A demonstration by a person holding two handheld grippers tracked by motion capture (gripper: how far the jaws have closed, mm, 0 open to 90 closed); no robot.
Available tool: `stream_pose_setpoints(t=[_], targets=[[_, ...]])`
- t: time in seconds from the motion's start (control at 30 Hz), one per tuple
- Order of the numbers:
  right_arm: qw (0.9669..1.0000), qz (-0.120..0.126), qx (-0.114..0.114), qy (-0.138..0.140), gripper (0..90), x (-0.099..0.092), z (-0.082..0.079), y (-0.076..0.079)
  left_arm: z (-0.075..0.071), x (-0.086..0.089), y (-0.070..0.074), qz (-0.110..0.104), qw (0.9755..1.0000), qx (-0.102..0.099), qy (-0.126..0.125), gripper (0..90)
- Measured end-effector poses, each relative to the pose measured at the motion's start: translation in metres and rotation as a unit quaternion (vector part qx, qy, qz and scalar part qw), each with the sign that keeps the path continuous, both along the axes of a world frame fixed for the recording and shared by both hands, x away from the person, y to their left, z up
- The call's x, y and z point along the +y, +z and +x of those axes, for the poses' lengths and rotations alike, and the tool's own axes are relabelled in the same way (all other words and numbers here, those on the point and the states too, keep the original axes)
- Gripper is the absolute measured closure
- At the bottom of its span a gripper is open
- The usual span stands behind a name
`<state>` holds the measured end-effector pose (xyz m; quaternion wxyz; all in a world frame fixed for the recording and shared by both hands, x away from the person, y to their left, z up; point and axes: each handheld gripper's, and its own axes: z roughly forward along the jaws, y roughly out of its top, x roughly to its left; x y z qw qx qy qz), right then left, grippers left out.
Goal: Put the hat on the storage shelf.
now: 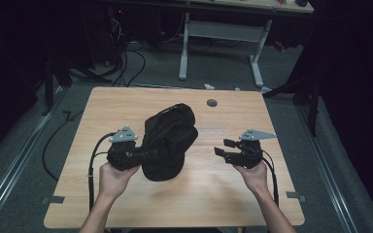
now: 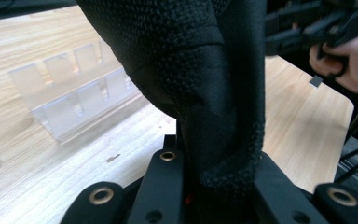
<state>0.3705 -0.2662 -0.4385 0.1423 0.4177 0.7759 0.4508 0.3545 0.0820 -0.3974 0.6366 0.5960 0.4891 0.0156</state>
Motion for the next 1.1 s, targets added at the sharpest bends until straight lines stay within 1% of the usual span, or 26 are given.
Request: stream_pose_setpoints(t=[0.03,0.07,0.17,0.2,0.23,0.3,0.33,0.4,0.43,0.47,0.57,0.63,0.73,0.77,0.87,1.0,1.1], targets=[[0.9997,-0.011,0.007,-0.02,42.9,-0.003,-0.001,-0.014,0.0,0.001,0.0,-0.001,1.0,-0.001,0.006,85.2],[0.9997,-0.011,0.007,-0.02,42.9,-0.003,-0.001,-0.014,0.001,0.003,0.0,-0.001,0.9999,-0.001,0.01,85.2],[0.9979,-0.034,0.026,-0.049,42.6,-0.008,0.0,-0.035,0.004,0.007,0.0,-0.009,0.9996,-0.003,0.026,85.2],[0.9968,-0.043,0.032,-0.06,42.4,-0.01,0.0,-0.042,0.004,0.008,0.001,-0.016,0.9993,-0.001,0.033,85.2],[0.9956,-0.051,0.036,-0.07,42.2,-0.012,0.001,-0.047,0.005,0.01,0.001,-0.017,0.9992,-0.003,0.036,85.2],[0.9937,-0.06,0.041,-0.086,41.9,-0.016,0.0,-0.057,0.005,0.012,0.002,-0.024,0.9986,-0.006,0.048,85.2],[0.9925,-0.066,0.04,-0.095,41.6,-0.019,-0.001,-0.063,0.006,0.012,0.003,-0.023,0.9984,-0.009,0.051,85.2],[0.9905,-0.075,0.045,-0.106,41.1,-0.021,-0.002,-0.069,0.007,0.014,0.004,-0.019,0.9979,-0.013,0.06,85.2],[0.9892,-0.083,0.045,-0.112,40.9,-0.022,-0.002,-0.072,0.008,0.015,0.005,-0.022,0.9975,-0.015,0.065,85.2],[0.9881,-0.088,0.044,-0.118,40.6,-0.024,-0.002,-0.075,0.009,0.017,0.006,-0.024,0.9971,-0.018,0.07,85.2],[0.9864,-0.094,0.042,-0.128,39.9,-0.026,-0.002,-0.081,0.011,0.021,0.01,-0.036,0.9953,-0.021,0.087,85.2],[0.9863,-0.095,0.038,-0.129,39.4,-0.026,-0.003,-0.085,0.012,0.023,0.013,-0.038,0.9946,-0.026,0.094,85.2],[0.9841,-0.119,0.028,-0.129,38.3,-0.022,-0.004,-0.091,0.013,0.023,0.017,-0.038,0.994,-0.029,0.098,85.2],[0.9842,-0.118,0.024,-0.129,38.6,-0.022,-0.005,-0.092,0.013,0.023,0.018,-0.037,0.9938,-0.032,0.1,85.1],[0.9845,-0.116,0.026,-0.129,38.2,-0.022,-0.005,-0.092,0.015,0.023,0.022,-0.035,0.993,-0.04,0.106,85.1],[0.9839,-0.117,0.026,-0.132,37.1,-0.022,-0.006,-0.092,0.02,0.024,0.026,-0.041,0.9913,-0.046,0.116,85.1],[0.9839,-0.116,0.027,-0.133,36.7,-0.022,-0.005,-0.092,0.023,0.025,0.029,-0.042,0.9903,-0.052,0.122,85.0]])
